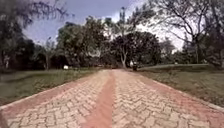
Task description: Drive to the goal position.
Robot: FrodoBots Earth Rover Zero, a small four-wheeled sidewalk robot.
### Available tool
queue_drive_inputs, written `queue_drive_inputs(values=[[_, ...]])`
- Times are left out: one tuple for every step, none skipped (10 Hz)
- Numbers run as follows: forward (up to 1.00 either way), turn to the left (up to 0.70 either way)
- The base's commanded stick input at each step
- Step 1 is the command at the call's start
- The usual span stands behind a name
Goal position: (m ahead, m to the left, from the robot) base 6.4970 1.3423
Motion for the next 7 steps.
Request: queue_drive_inputs(values=[[0.70, 0.00], [0.70, 0.00], [0.70, 0.00], [0.70, 0.00], [0.70, 0.00], [0.70, 0.00], [0.70, 0.00]])
